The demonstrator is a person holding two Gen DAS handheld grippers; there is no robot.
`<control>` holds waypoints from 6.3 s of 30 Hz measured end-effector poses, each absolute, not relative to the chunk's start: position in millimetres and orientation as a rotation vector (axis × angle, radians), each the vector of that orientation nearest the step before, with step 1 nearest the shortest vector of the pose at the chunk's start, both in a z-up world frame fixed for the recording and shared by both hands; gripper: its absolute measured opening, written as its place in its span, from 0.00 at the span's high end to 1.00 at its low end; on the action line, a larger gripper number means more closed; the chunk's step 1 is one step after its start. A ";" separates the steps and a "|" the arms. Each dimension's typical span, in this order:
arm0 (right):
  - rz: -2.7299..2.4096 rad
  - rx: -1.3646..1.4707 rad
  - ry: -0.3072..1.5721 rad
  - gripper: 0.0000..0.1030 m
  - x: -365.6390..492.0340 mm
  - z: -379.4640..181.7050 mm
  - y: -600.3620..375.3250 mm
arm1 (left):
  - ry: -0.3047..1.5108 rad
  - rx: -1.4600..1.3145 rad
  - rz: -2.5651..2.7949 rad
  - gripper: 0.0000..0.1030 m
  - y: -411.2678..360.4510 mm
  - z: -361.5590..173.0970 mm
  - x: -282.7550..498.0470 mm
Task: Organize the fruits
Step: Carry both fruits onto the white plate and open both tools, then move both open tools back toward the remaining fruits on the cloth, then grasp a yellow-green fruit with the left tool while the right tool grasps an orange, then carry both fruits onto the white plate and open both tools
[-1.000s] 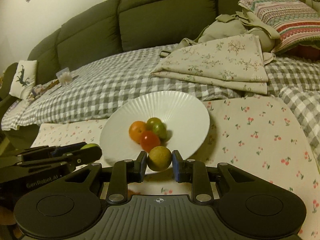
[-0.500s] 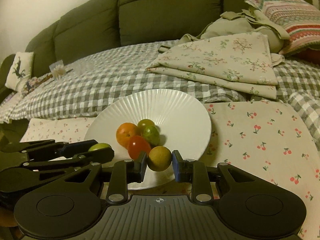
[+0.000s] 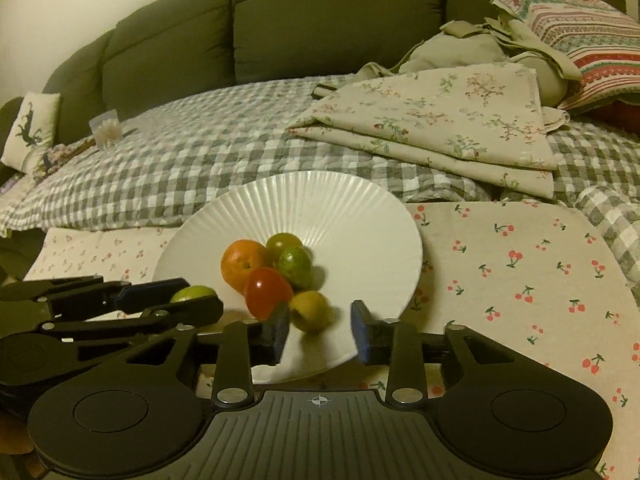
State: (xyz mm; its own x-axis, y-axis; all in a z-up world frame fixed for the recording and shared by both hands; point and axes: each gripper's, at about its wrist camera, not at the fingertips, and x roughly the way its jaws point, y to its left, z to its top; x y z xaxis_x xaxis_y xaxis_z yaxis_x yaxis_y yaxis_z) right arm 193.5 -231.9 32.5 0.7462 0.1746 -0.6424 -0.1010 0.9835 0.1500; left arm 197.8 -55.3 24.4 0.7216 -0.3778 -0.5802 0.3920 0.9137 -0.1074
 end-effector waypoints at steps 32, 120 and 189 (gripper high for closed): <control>0.205 0.228 0.715 0.55 110.7 88.7 -239.9 | 0.747 -0.053 -0.264 0.51 17.6 55.0 122.3; 0.316 -0.020 0.821 0.68 101.9 7.6 -167.7 | 0.877 -0.189 -0.245 0.78 18.8 18.7 120.4; 0.191 0.036 0.645 0.69 156.5 51.0 -232.9 | 0.630 0.051 -0.385 0.78 -34.2 42.7 203.2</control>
State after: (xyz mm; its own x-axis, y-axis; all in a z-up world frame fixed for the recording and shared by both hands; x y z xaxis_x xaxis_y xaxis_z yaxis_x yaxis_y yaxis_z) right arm 156.5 -232.9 51.0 0.7824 0.1881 -0.5937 -0.1661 0.9818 0.0922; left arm 203.2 -34.2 42.7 0.7394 -0.3357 -0.5836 0.3662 0.9279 -0.0698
